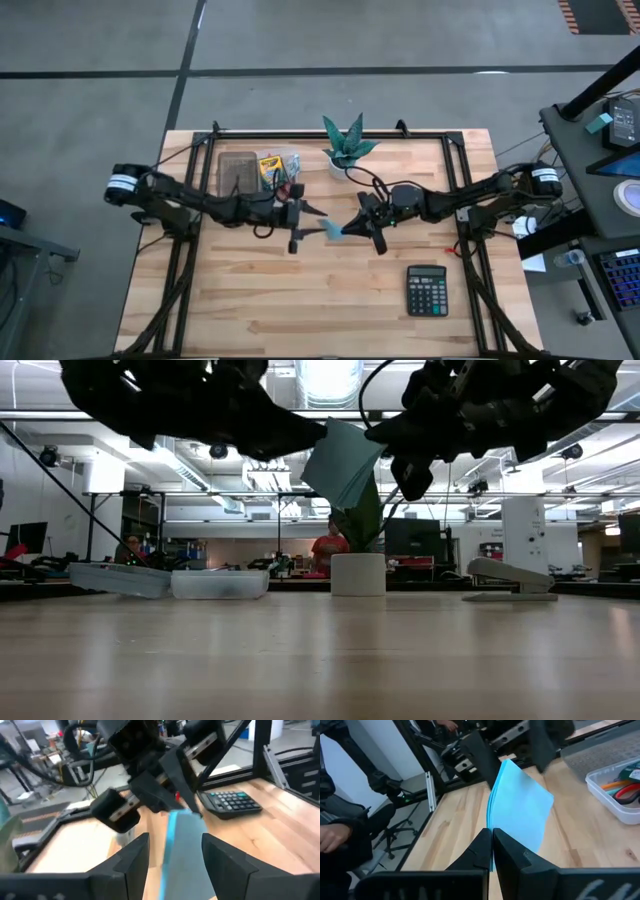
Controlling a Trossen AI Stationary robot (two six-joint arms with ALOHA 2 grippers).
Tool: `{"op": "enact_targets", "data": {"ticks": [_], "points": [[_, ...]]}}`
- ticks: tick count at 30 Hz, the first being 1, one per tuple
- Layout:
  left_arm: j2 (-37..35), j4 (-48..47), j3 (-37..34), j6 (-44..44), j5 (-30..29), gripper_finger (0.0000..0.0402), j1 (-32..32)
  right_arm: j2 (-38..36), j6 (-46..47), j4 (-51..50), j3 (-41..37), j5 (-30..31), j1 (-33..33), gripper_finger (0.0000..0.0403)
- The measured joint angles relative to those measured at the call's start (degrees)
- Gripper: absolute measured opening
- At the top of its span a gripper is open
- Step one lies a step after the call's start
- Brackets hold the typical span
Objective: Pack school essentials
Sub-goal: Put the blue sticky note into the black supply box
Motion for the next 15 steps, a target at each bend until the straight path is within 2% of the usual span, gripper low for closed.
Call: {"op": "enact_targets", "data": {"ticks": [4,7,15], "points": [[1.8,-0.1,0.2,-0.8,6.5,0.0162,1.6,0.0,0.0,0.0,0.0,0.0,0.0,0.0008],[2.9,0.1,0.3,-0.5,7.8,0.0141,1.8,0.0,0.0,-0.2,0.0,0.0,0.0,0.0008],[2.7,0.3,0.5,0.1,7.8,0.0011,2.2,0.0,-0.2,-0.4,0.0,0.6,0.0,0.0009]]}}
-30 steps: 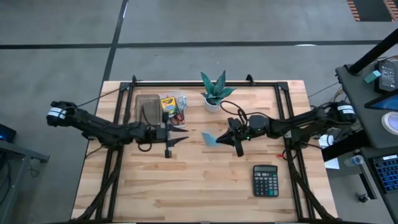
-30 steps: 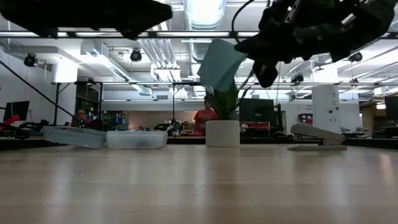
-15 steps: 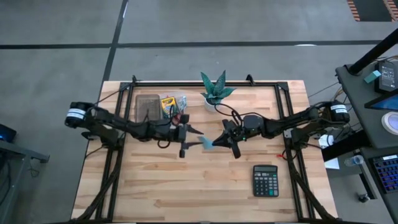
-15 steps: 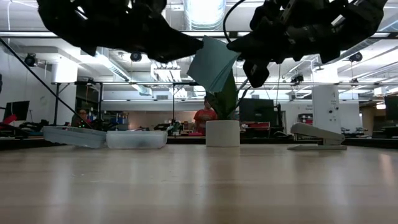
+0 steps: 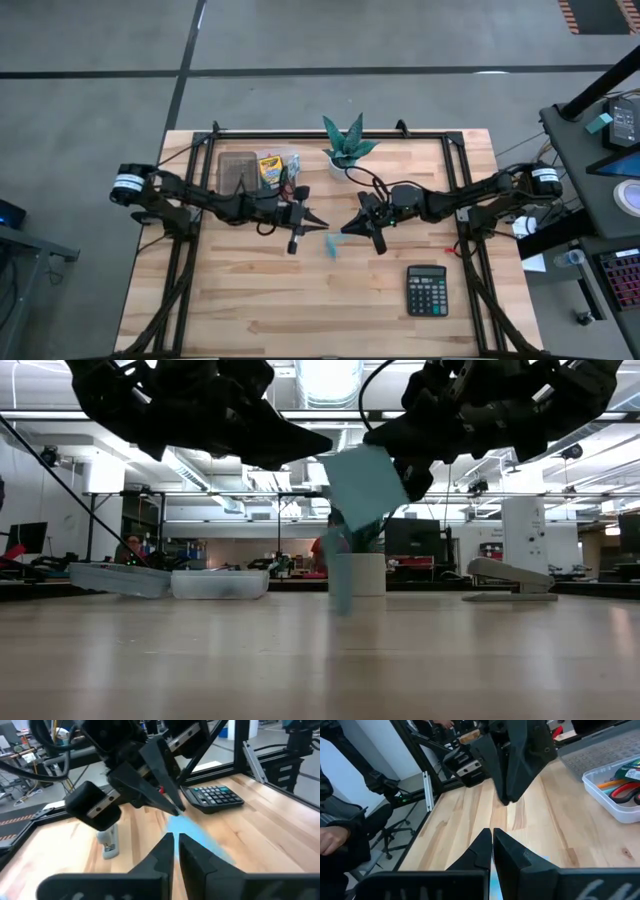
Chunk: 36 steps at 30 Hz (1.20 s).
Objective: Pack school essentials
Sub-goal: Put the blue sticky note into the black supply box
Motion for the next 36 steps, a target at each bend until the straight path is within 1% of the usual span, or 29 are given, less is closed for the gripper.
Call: {"op": "enact_targets", "data": {"ticks": [5,26,29,33,36], "points": [[-0.1,-1.4,0.0,1.0,-0.1,0.0001,0.0,0.0,0.2,-0.5,0.0,0.4,0.0,0.0009],[-0.2,-1.6,-0.1,1.1,-0.4,0.0,0.0,0.0,-0.4,-1.8,0.0,0.5,0.0,0.0009],[-0.2,-1.6,-0.1,1.1,-0.4,0.0,0.0,0.0,-2.3,-1.8,-0.1,0.5,0.4,0.0009],[-0.2,-1.6,-0.1,1.1,-0.4,0.0,0.0,0.0,-8.2,-1.5,-0.6,0.5,1.8,0.0009],[-0.2,-1.7,0.1,0.2,-0.4,0.0,-0.3,0.0,-11.0,0.4,-1.6,0.4,2.4,0.0009]]}}
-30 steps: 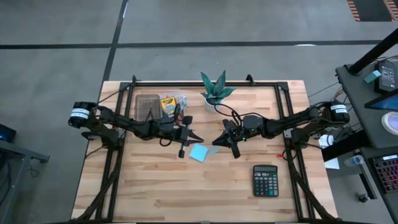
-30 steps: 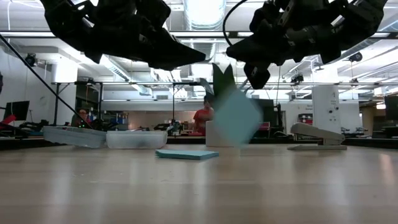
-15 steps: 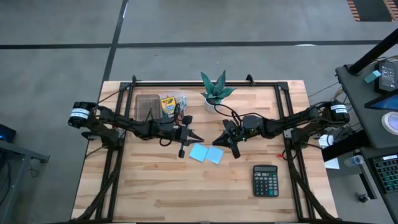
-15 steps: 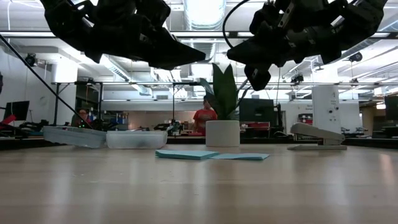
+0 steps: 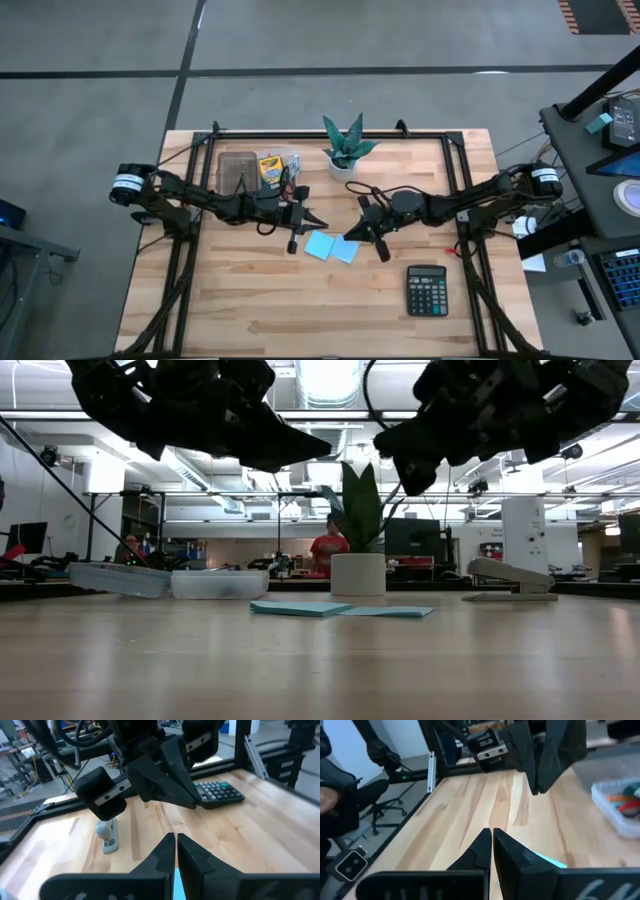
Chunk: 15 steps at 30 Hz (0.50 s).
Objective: Pack school essentials
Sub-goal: Put the blue sticky note into the black supply box
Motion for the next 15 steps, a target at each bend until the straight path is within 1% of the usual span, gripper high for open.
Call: {"op": "enact_targets", "data": {"ticks": [3,6,8,11,15], "points": [[0.0,0.0,0.4,-3.4,-0.5,0.0,-0.6,0.0,-2.1,4.8,-2.3,-0.4,0.2,0.0009],[0.0,-0.1,0.7,-6.4,-2.4,0.0,-2.3,-0.3,-2.2,8.4,-5.0,-0.5,0.3,0.0009],[0.0,-1.0,0.9,-7.3,-5.0,0.0,-4.2,-0.5,-1.0,8.7,-6.2,-0.3,0.2,0.0009],[0.0,-1.6,0.9,-10.4,-10.7,0.0,-7.4,-0.5,0.8,7.8,-7.5,1.0,0.1,0.0009],[0.1,-3.7,0.9,-16.4,-15.8,0.0,-10.8,-0.6,-0.9,5.7,-8.5,1.0,0.1,0.0009]]}}
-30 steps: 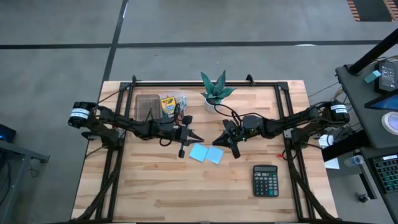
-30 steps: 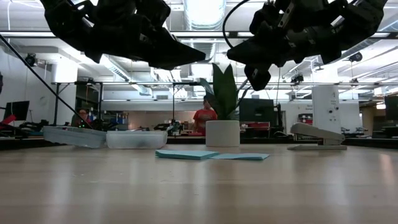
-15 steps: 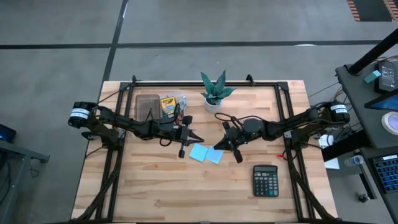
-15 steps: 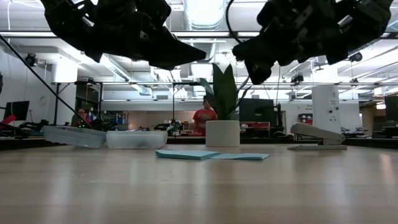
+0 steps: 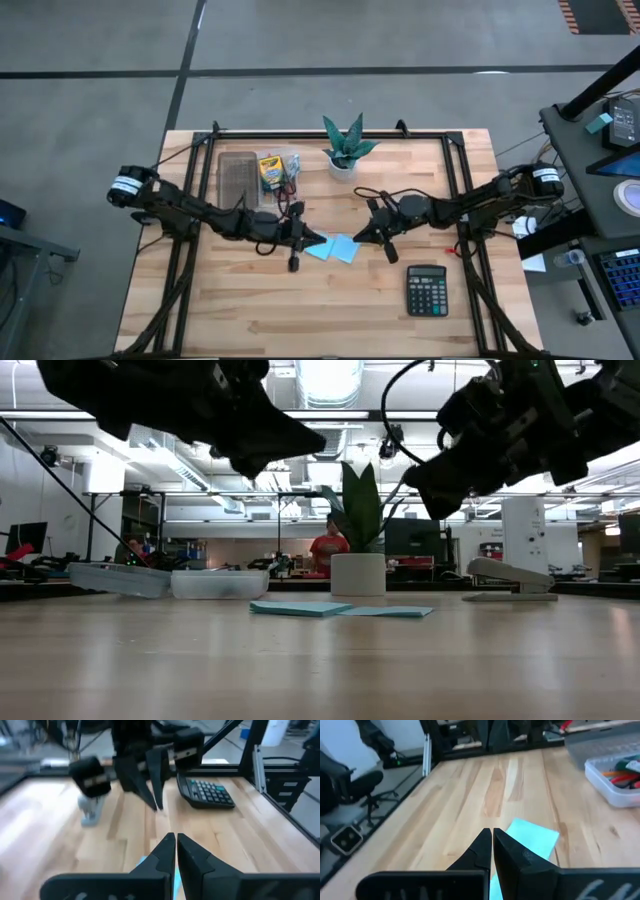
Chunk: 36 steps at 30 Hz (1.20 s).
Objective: Pack school essentials
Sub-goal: Put the blue sticky note into the black supply box
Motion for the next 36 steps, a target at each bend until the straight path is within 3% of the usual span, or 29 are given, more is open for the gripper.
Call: {"op": "enact_targets", "data": {"ticks": [3,12,15,21,24,27,29,33,36], "points": [[1.2,-1.0,0.2,-5.3,-2.5,0.0,-1.7,-0.3,-2.5,0.0,-0.8,0.0,0.0,0.0009],[11.1,-2.4,6.0,-17.7,-2.7,0.0,-3.4,-4.1,-5.6,0.3,-2.7,1.6,0.0,0.0009],[15.1,-11.8,11.6,-21.6,-2.7,0.0,-3.5,-6.2,-5.6,-0.4,-2.8,1.6,0.0,0.0009],[20.6,-46.8,27.0,-32.0,-2.7,0.0,-3.5,-10.3,-5.6,-5.2,-3.0,1.6,0.0,0.0009],[22.7,-54.5,32.7,-37.1,-2.7,0.0,-3.5,-12.0,-6.0,-8.0,-3.0,1.6,0.0,0.0009],[23.9,-55.7,36.5,-41.1,-3.5,0.0,-3.3,-13.5,-6.3,-9.5,-3.0,1.6,0.0,0.0009],[24.2,-55.8,37.6,-40.6,-4.2,0.0,-3.3,-14.5,-6.4,-11.2,-3.0,1.6,0.0,0.0009],[24.1,-55.7,38.0,-29.3,-5.3,0.0002,-3.3,-16.1,-7.2,-13.4,-3.1,1.6,0.0,0.0009],[24.0,-56.1,37.9,-27.5,-5.2,0.0021,-3.3,-16.8,-7.5,-14.5,-3.1,1.6,0.0,0.0009]]}}
